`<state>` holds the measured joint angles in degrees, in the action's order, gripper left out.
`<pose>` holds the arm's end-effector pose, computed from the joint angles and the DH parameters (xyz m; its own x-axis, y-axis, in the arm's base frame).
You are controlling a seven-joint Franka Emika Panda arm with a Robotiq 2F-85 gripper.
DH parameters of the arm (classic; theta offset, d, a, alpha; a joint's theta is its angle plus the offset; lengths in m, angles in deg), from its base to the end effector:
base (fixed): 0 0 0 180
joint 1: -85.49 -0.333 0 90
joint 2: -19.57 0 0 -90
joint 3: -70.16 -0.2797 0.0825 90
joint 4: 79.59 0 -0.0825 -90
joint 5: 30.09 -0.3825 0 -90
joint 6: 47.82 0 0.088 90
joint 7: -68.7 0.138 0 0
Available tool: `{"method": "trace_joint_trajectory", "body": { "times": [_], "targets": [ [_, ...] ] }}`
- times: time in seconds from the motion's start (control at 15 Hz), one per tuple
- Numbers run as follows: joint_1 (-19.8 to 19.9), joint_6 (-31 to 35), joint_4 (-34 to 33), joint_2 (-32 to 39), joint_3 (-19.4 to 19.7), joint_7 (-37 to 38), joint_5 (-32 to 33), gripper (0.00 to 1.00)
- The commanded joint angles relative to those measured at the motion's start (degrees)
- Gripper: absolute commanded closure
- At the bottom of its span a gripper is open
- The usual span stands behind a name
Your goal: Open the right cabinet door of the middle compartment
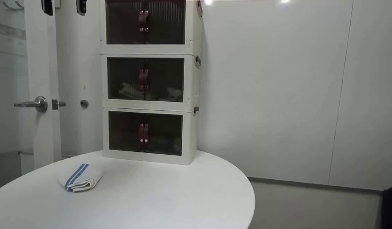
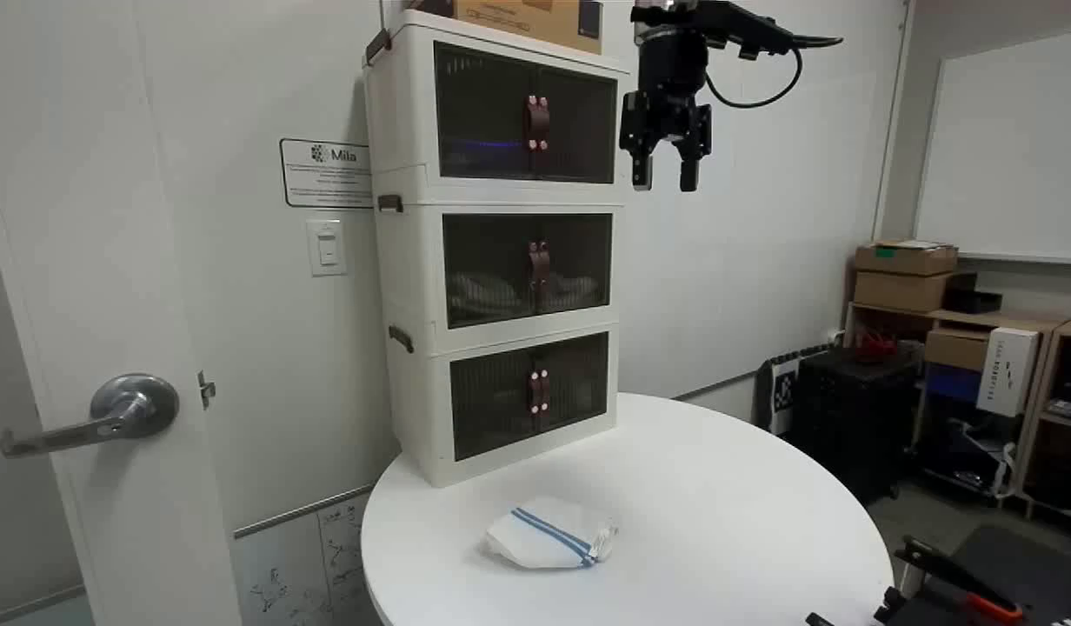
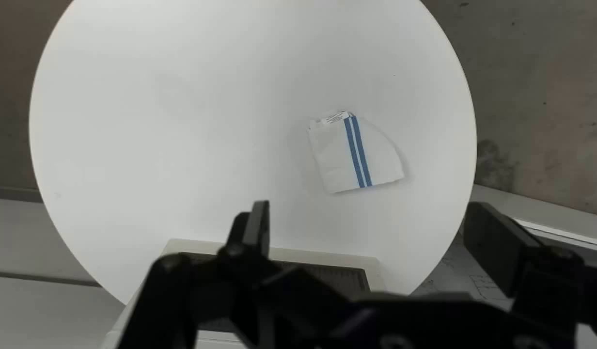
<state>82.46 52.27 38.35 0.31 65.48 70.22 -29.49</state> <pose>0.4633 0.0642 0.5118 0.9941 0.1057 0.0245 0.1048 -0.9938 0.0366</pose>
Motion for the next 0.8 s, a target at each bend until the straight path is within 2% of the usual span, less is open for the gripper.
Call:
{"method": "trace_joint_trajectory", "body": {
  "times": [0.0,0.4,0.47,0.73],
  "targets": [
    [-0.21,-0.11,-0.22,0.06,0.16,0.08,0.07,0.0],
    [-0.21,-0.11,-0.27,0.04,0.16,0.08,0.07,0.0],
    [-0.47,1.02,0.09,0.13,0.97,-0.97,-2.32,0.0],
    [-1.9,7.97,0.02,5.1,4.08,-13.32,-11.39,0.0]
  ]
}}
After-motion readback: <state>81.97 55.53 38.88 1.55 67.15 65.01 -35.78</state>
